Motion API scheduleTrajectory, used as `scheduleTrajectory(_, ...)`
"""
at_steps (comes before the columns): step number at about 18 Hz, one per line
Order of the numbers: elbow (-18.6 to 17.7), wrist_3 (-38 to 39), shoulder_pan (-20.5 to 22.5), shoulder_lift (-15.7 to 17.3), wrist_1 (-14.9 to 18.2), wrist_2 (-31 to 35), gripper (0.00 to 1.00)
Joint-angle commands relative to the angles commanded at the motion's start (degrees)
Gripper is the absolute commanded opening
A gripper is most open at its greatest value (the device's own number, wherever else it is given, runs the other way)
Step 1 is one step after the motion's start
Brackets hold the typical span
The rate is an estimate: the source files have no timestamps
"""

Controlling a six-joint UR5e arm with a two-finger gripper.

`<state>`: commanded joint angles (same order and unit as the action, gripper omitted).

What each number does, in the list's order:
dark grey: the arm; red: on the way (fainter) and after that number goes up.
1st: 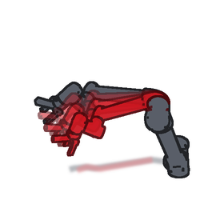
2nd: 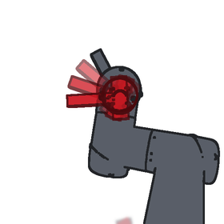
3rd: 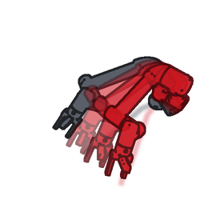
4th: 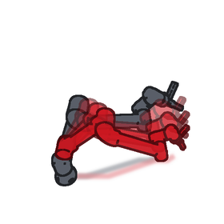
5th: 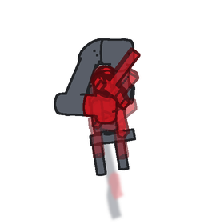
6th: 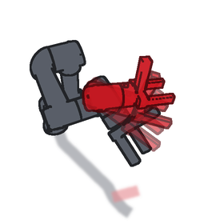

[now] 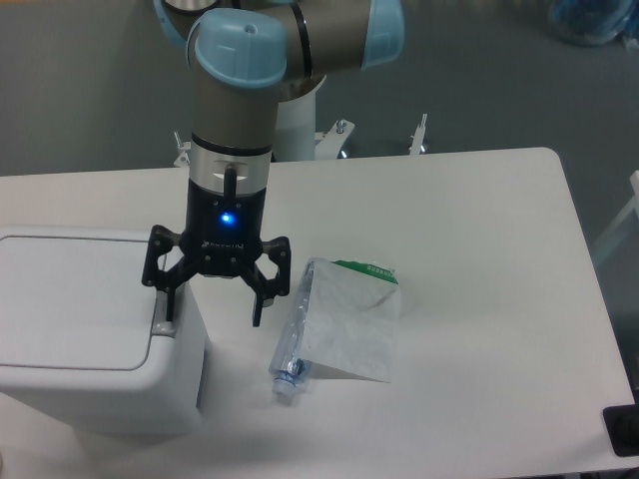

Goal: Open the trash can
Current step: 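Hold the gripper on the lid edge as the lid swings open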

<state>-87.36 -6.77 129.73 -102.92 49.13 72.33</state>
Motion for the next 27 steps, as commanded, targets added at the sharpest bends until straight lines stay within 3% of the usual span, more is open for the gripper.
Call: scheduleTrajectory(27, 0.3, 0.2, 0.0, -0.3, 0.0, 1.3, 1.00)
